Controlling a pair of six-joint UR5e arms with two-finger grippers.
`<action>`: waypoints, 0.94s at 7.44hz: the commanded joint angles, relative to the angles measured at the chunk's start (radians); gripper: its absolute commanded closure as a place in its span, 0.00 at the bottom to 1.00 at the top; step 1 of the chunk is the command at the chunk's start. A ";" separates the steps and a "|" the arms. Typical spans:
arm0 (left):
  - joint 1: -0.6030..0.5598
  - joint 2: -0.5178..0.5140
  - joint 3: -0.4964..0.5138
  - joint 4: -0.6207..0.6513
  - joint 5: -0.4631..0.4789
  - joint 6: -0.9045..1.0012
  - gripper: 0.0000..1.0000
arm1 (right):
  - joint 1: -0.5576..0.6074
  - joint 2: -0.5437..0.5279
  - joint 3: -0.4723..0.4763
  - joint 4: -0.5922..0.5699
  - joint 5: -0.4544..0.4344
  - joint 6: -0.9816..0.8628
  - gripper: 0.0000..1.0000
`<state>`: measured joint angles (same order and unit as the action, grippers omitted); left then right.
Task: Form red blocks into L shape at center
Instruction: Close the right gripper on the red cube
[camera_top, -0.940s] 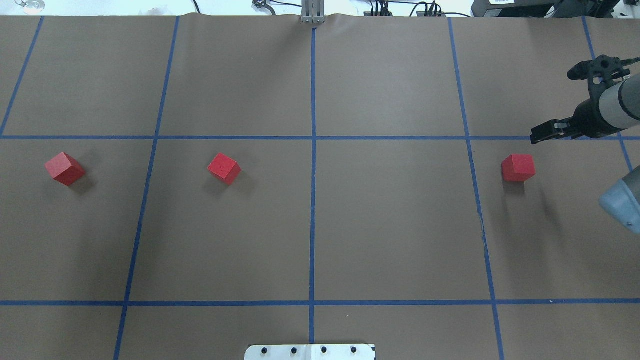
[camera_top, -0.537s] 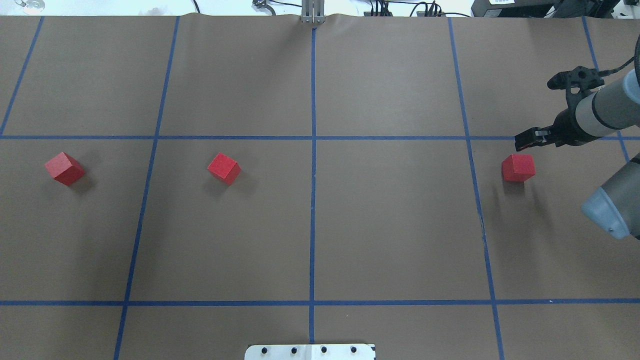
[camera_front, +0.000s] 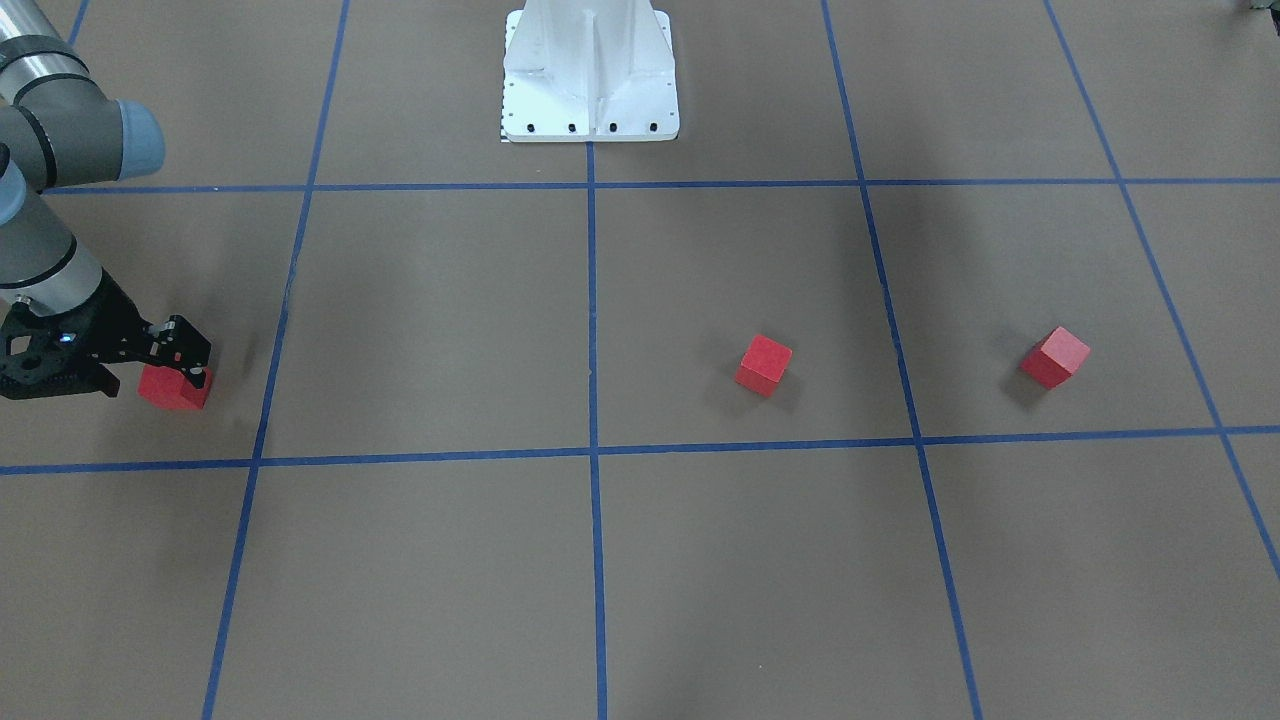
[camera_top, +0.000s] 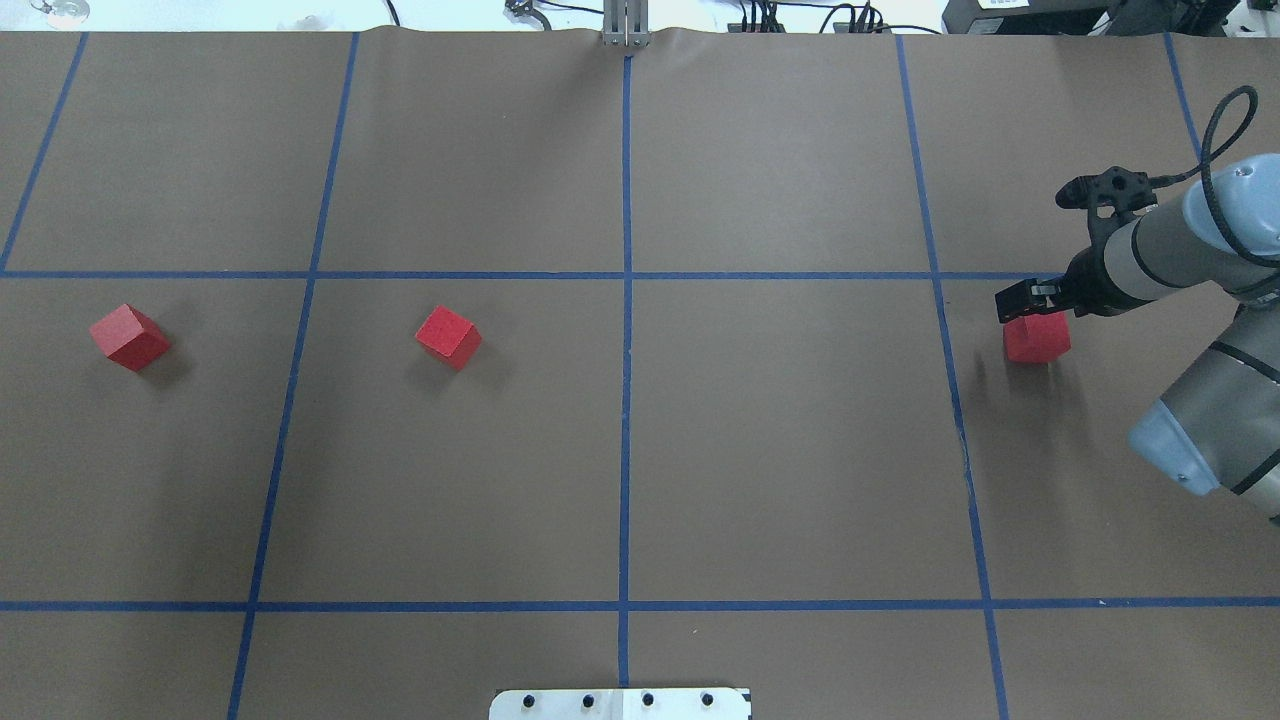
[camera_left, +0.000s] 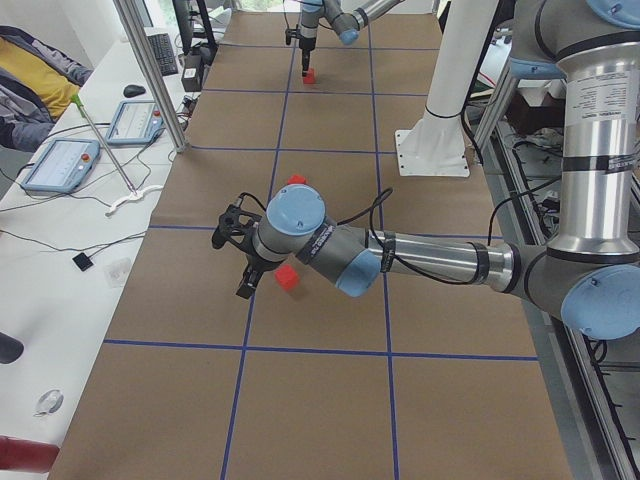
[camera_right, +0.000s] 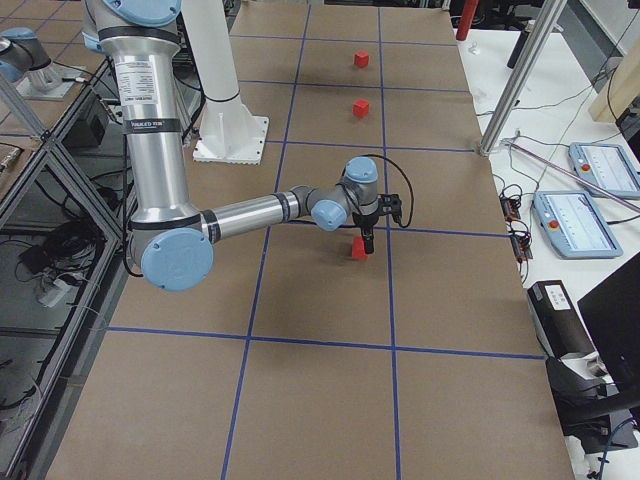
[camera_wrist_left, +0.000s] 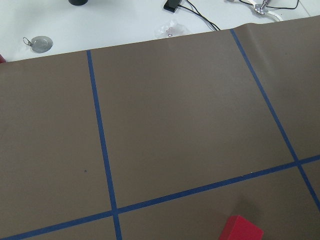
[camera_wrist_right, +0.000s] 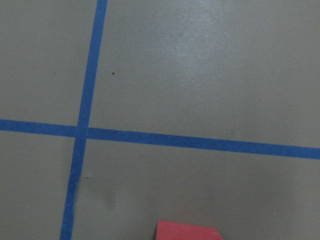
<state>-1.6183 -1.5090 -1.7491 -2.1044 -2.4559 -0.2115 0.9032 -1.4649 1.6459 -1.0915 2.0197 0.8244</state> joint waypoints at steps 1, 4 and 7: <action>0.000 0.003 0.000 -0.006 0.000 0.000 0.00 | -0.013 -0.005 -0.005 0.005 -0.018 0.022 0.37; 0.000 0.004 0.000 -0.006 0.000 0.000 0.00 | -0.014 0.008 0.024 -0.001 -0.015 0.033 1.00; 0.000 0.006 0.002 -0.008 0.000 0.000 0.00 | -0.015 0.067 0.149 -0.094 -0.013 0.035 1.00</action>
<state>-1.6184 -1.5036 -1.7482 -2.1120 -2.4559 -0.2117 0.8884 -1.4427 1.7444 -1.1267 2.0074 0.8584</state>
